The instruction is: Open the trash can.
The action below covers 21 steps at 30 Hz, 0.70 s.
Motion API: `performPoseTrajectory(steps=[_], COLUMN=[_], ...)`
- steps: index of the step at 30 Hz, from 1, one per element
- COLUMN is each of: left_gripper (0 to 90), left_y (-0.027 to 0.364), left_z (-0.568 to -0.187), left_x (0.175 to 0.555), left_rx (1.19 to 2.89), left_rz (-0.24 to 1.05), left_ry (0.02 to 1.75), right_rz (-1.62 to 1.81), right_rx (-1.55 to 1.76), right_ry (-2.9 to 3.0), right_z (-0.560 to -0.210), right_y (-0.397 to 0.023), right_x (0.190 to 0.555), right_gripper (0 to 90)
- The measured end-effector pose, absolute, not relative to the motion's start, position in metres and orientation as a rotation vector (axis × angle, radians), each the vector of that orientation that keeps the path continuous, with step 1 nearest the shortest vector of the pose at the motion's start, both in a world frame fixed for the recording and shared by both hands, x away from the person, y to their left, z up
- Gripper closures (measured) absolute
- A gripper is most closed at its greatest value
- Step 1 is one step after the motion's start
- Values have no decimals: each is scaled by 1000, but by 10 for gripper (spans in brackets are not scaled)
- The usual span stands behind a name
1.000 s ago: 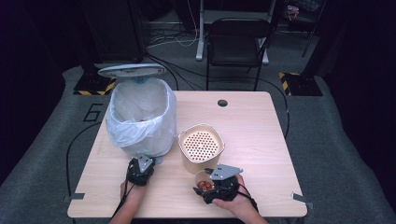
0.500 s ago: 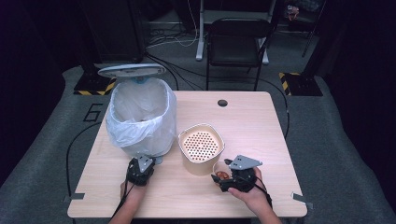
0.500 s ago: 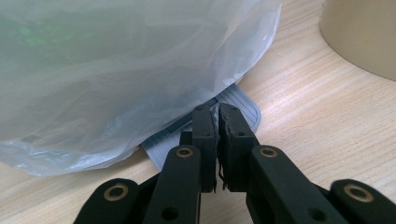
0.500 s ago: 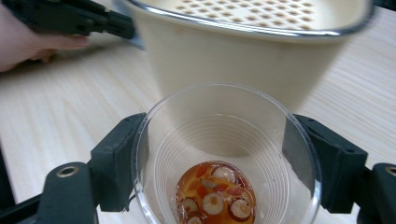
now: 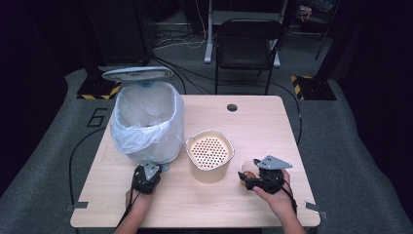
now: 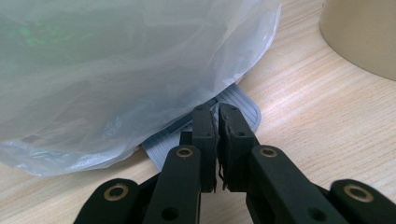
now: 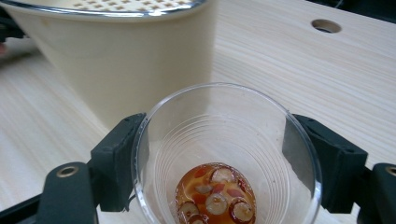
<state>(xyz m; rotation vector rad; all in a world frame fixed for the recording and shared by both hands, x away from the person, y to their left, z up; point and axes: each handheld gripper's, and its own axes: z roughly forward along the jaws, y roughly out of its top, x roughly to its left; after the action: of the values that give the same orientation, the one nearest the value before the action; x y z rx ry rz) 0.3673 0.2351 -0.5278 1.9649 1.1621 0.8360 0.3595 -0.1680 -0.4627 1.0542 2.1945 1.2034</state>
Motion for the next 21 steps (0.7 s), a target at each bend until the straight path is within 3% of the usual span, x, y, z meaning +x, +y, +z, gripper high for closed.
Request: performPoseTrajectory(steps=[17, 21], left_gripper=[855, 855], left_y=[236, 235], left_z=[-527, -528], left_x=[368, 367], left_rx=[1969, 1959], left_rz=[843, 836], left_ry=[1159, 1165], right_rz=[1164, 1186], right_rx=[1136, 1160], right_ry=[2143, 2135], right_z=[-475, -476], right_y=[-185, -187], right_x=[370, 371], right_gripper=[216, 164])
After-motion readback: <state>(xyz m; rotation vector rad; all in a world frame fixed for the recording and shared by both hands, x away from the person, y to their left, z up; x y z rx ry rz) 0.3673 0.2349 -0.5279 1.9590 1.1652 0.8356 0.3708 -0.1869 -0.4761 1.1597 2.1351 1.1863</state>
